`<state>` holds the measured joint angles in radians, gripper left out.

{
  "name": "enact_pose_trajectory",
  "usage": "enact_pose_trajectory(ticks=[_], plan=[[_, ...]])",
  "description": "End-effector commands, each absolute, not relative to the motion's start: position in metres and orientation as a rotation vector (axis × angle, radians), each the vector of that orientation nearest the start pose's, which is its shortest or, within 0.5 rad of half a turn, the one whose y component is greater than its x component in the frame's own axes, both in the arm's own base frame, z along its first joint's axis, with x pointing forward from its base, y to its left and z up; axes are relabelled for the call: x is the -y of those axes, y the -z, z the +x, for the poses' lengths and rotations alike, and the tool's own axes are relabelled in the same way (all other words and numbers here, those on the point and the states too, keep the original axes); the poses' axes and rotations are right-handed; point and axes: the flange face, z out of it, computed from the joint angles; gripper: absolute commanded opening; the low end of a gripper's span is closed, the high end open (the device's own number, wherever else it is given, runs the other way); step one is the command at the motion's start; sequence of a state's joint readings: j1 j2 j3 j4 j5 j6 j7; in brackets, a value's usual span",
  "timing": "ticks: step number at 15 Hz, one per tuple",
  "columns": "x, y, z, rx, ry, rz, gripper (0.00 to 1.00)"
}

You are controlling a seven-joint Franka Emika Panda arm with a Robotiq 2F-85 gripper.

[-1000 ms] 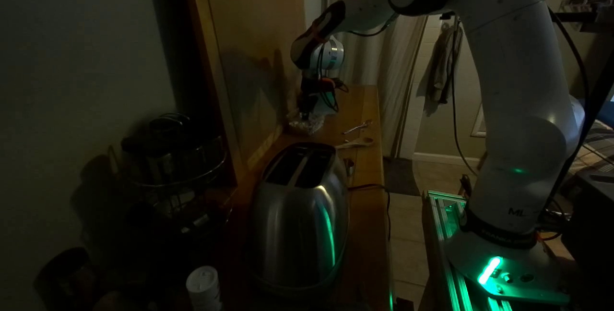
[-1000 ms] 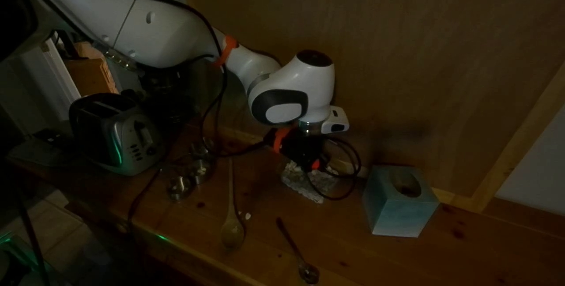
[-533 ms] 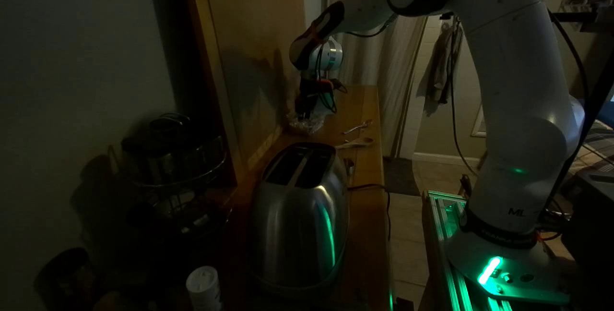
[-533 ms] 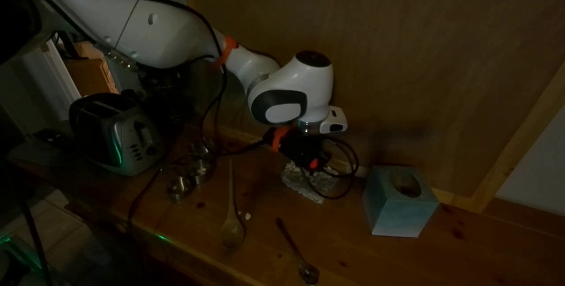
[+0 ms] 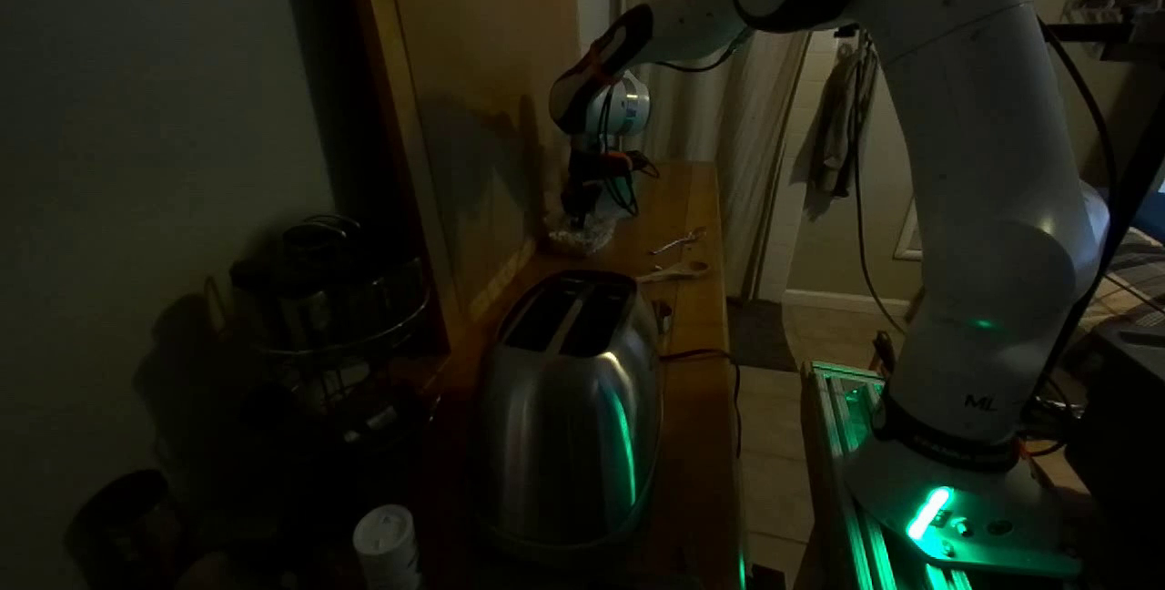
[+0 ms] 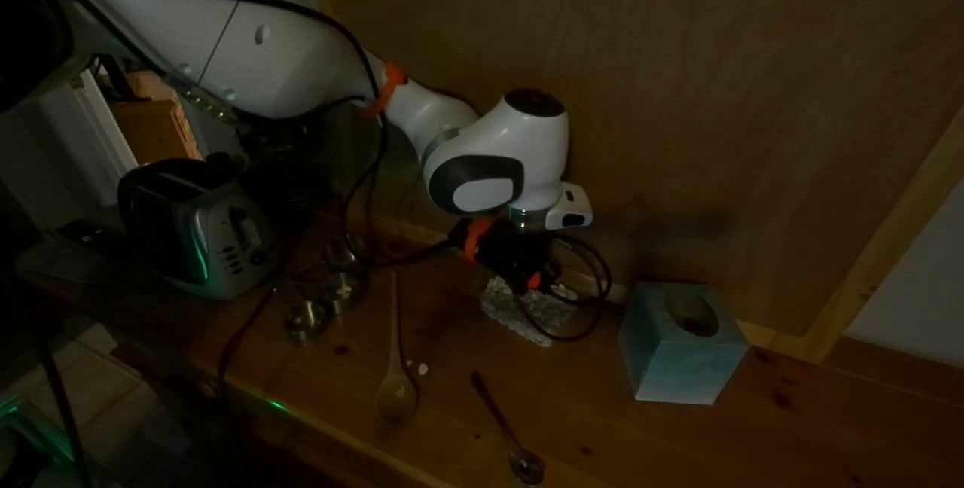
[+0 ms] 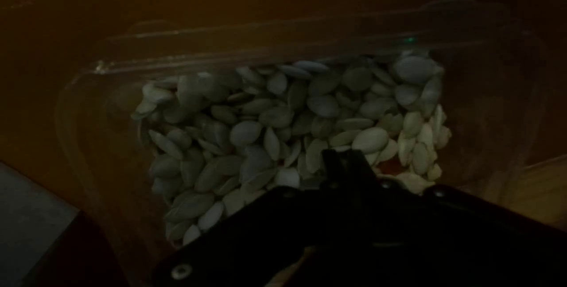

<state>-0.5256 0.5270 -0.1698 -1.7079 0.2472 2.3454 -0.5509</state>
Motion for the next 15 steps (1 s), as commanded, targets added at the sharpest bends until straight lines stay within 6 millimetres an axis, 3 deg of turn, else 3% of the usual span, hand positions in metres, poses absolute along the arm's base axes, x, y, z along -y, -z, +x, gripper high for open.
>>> enact_pose_trajectory(ticks=[1, 5, 13, 14, 15], plan=[[0.431, -0.299, 0.539, -0.456, 0.241, -3.104, 0.00], [0.431, -0.301, 0.538, -0.462, 0.233, -3.102, 0.03], [0.433, -0.335, 0.544, -0.472, 0.320, -3.123, 0.03], [0.436, -0.335, 0.545, -0.484, 0.337, -3.129, 0.28], [0.438, -0.332, 0.544, -0.492, 0.337, -3.130, 0.28]])
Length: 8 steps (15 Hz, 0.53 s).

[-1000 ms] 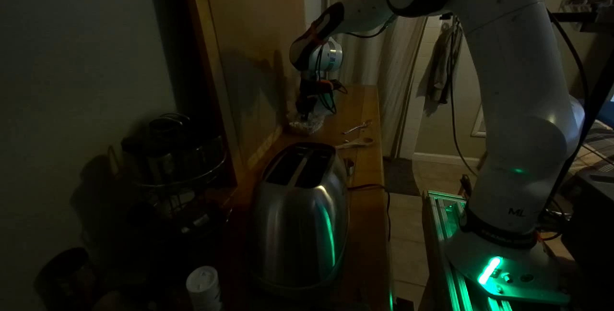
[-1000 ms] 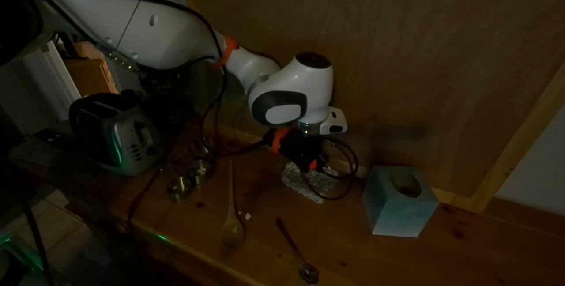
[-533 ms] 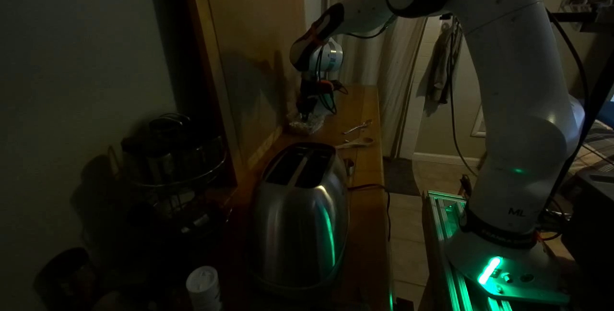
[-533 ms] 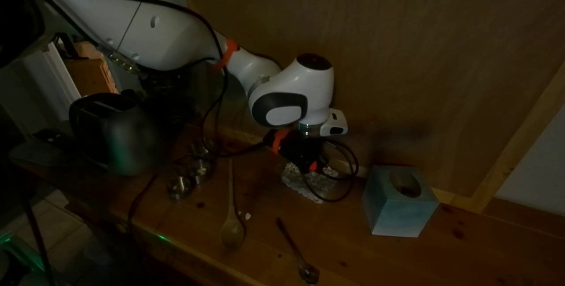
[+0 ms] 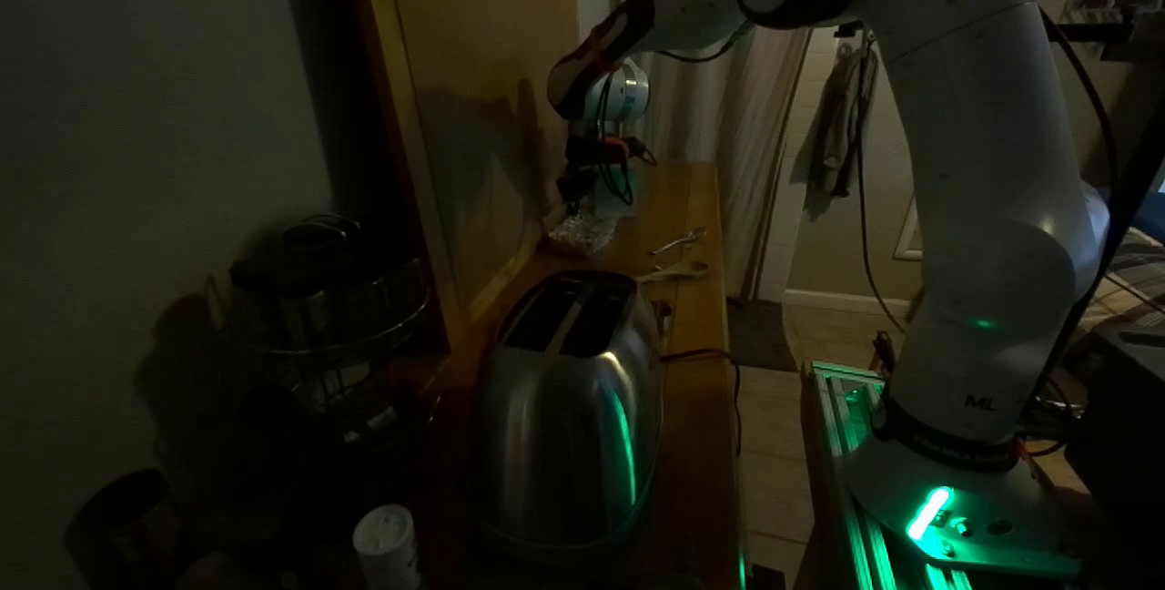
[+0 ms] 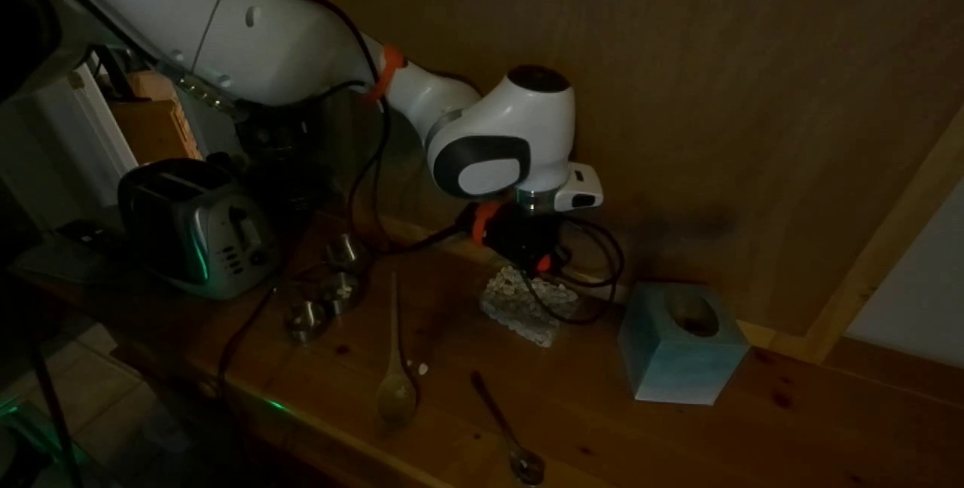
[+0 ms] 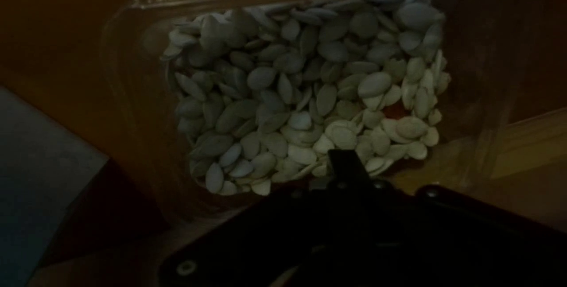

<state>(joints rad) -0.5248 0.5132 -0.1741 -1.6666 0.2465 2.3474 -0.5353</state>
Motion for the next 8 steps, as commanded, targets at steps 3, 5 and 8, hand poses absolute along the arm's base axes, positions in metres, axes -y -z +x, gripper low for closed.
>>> enact_pose_trajectory(ticks=[3, 5, 8], plan=[[0.444, -0.320, 0.542, -0.516, 0.329, -3.136, 0.45], [0.447, -0.314, 0.540, -0.531, 0.321, -3.137, 0.59], [0.451, -0.305, 0.539, -0.544, 0.318, -3.137, 0.79]])
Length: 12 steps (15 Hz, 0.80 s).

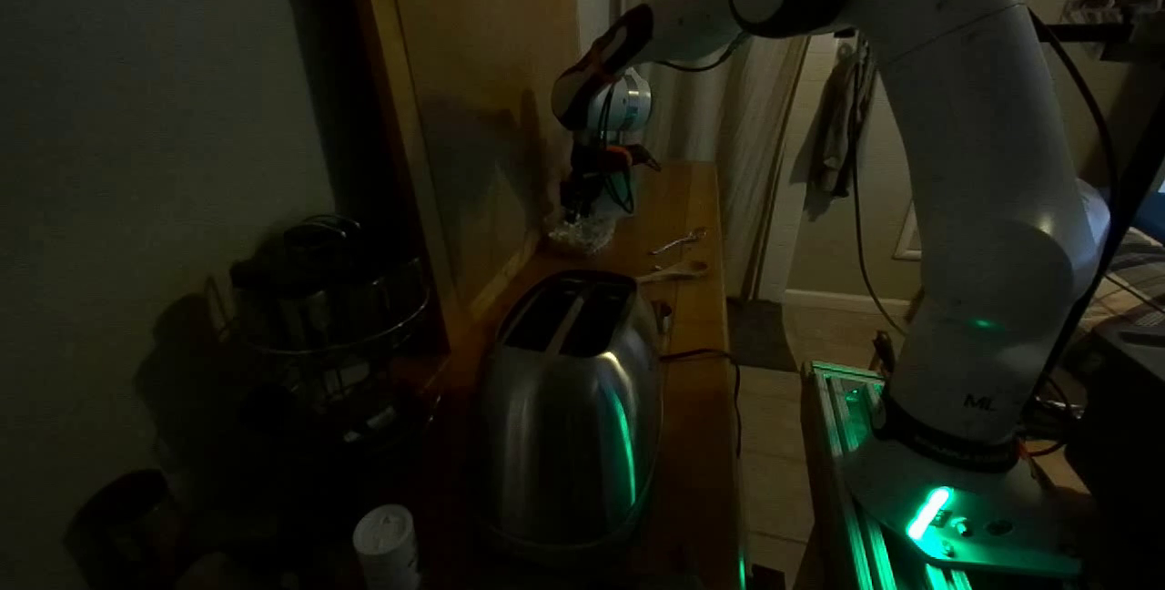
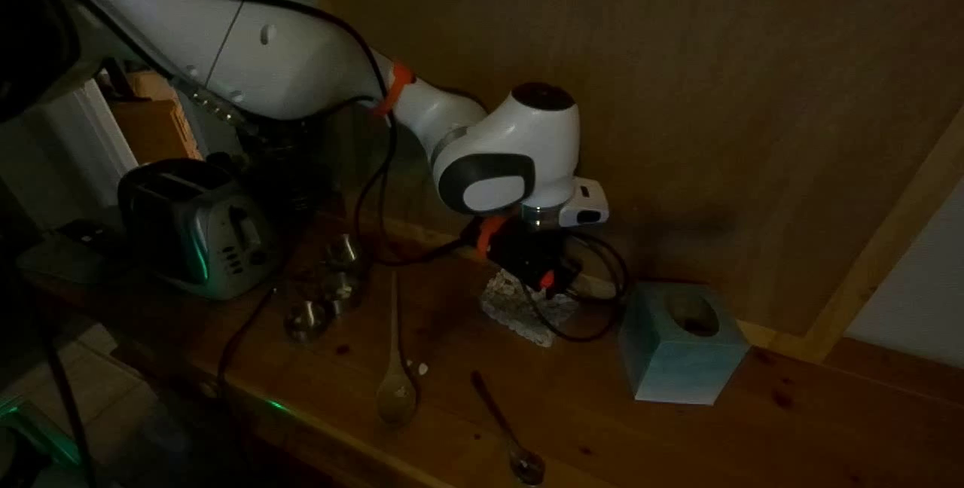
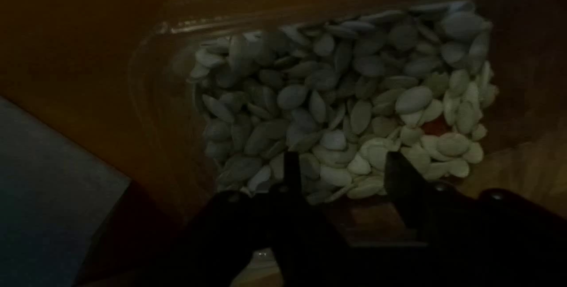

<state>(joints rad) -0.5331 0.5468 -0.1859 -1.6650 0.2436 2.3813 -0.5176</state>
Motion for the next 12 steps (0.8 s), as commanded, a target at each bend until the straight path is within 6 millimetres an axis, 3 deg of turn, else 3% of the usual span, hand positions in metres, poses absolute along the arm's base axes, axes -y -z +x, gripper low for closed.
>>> enact_pose_trajectory(ticks=[1, 3, 5, 6, 7, 12], plan=[[0.451, -0.303, 0.539, -0.549, 0.316, -3.135, 0.85], [0.451, -0.298, 0.538, -0.554, 0.298, -3.134, 0.99], [0.451, -0.294, 0.537, -0.558, 0.284, -3.133, 1.00], [0.451, -0.293, 0.537, -0.562, 0.277, -3.133, 0.95], [0.451, -0.292, 0.537, -0.561, 0.271, -3.135, 0.78], [0.454, -0.291, 0.534, -0.567, 0.256, -3.143, 0.44]])
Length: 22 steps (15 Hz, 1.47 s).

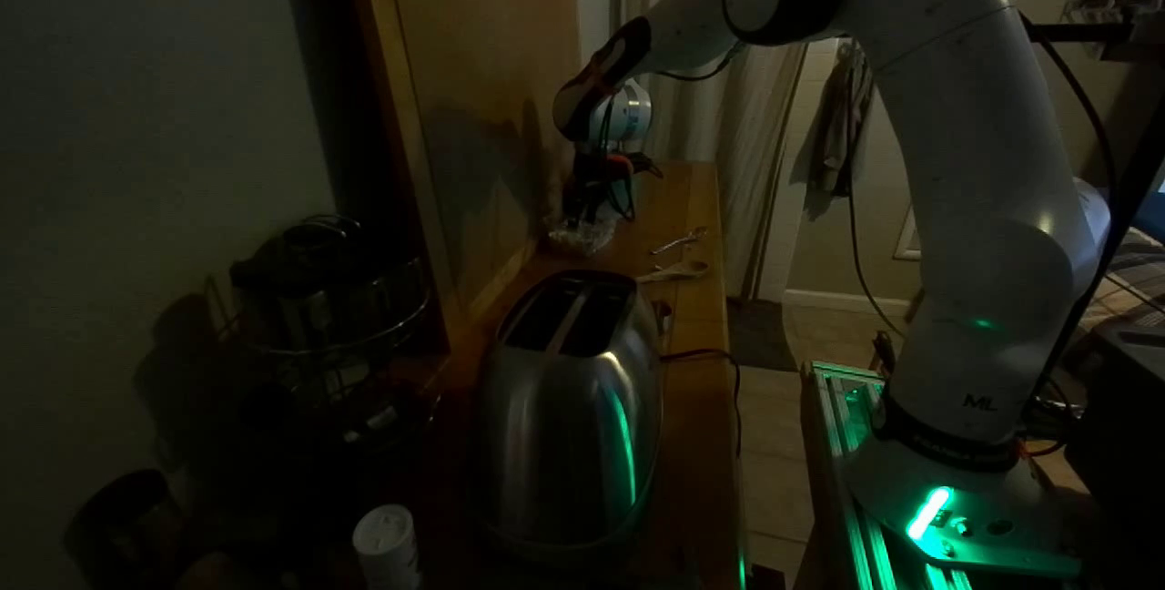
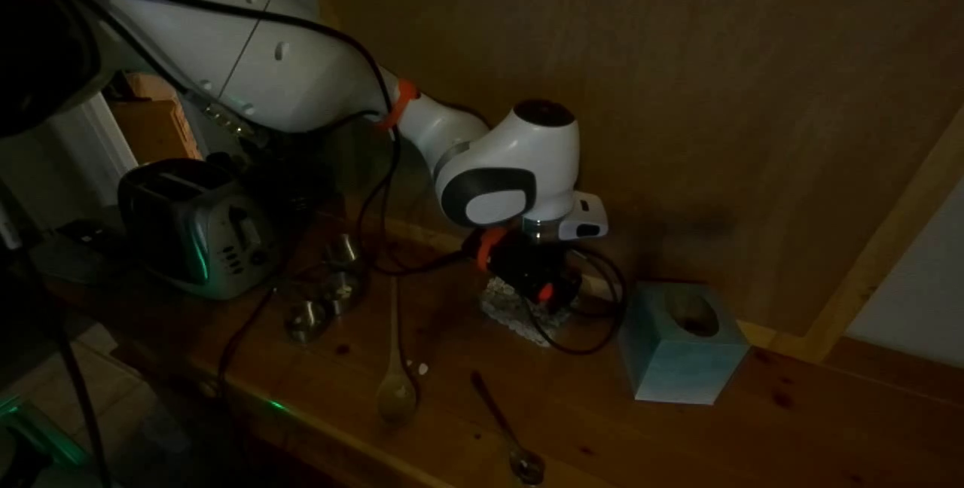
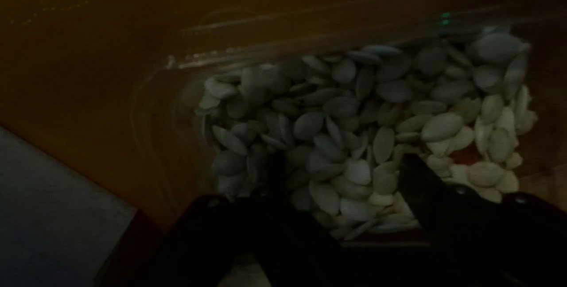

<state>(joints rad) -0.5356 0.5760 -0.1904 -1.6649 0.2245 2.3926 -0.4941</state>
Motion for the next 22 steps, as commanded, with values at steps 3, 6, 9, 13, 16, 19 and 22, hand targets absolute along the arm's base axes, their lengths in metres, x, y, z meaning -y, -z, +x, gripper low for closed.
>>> enact_pose_trajectory(ticks=[3, 6, 9, 13, 16, 19, 22], plan=[[0.454, -0.293, 0.535, -0.569, 0.258, -3.143, 0.24], [0.454, -0.296, 0.536, -0.566, 0.267, -3.145, 0.04], [0.453, -0.299, 0.537, -0.562, 0.274, -3.146, 0.08], [0.452, -0.301, 0.538, -0.556, 0.280, -3.144, 0.06], [0.449, -0.307, 0.538, -0.551, 0.280, -3.137, 0.05], [0.446, -0.320, 0.538, -0.541, 0.290, -3.132, 0.04], [0.442, -0.338, 0.537, -0.530, 0.307, -3.130, 0.03]])
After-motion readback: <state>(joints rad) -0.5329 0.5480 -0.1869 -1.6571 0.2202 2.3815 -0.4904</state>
